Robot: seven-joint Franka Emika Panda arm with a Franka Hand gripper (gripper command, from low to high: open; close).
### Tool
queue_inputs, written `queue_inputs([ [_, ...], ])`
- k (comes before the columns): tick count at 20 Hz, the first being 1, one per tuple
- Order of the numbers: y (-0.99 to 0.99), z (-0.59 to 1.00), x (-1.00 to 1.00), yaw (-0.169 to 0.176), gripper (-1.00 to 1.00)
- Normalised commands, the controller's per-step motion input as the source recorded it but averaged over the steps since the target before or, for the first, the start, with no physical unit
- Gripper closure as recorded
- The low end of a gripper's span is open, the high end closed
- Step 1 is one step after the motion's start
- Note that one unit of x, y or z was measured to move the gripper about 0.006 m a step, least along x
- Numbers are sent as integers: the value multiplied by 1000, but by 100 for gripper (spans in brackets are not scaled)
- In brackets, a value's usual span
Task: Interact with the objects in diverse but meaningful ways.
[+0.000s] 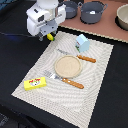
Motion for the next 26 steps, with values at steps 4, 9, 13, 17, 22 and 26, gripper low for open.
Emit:
queue_inputs([
  [4, 79, -161, -637, -44, -100],
  [9, 157, -207, -732, -4, -100],
  [13, 189, -205, -675, -11, -100],
  [17, 151, -233, -554, -19, -100],
  [22, 71, -92, -185, -28, -100],
  [26, 46, -129, -203, -14, 100],
])
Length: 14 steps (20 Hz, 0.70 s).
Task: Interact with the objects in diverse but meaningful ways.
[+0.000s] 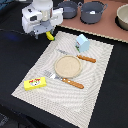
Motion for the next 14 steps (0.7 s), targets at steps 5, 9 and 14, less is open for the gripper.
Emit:
queue_inputs([
  [5, 71, -130, -178, -9, 100],
  [9, 81, -154, -199, -13, 100],
  [14, 70, -165, -214, -16, 100],
])
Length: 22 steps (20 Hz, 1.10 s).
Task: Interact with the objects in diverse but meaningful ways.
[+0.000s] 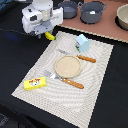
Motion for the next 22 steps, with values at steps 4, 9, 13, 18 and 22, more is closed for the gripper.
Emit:
queue_inputs([
  [4, 76, -182, -223, -14, 100],
  [9, 31, -2, -203, -21, 100],
  [13, -171, 1000, -23, -76, 100],
  [18, -339, 1000, 208, -128, 100],
  [22, -507, 789, 512, -108, 100],
])
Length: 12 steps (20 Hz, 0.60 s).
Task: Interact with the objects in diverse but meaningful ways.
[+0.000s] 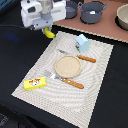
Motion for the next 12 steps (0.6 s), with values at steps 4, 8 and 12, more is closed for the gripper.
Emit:
queue_inputs([
  [4, -539, 317, 741, -94, 100],
  [8, -604, 36, 724, -70, 100],
  [12, -634, 0, 706, -62, 100],
])
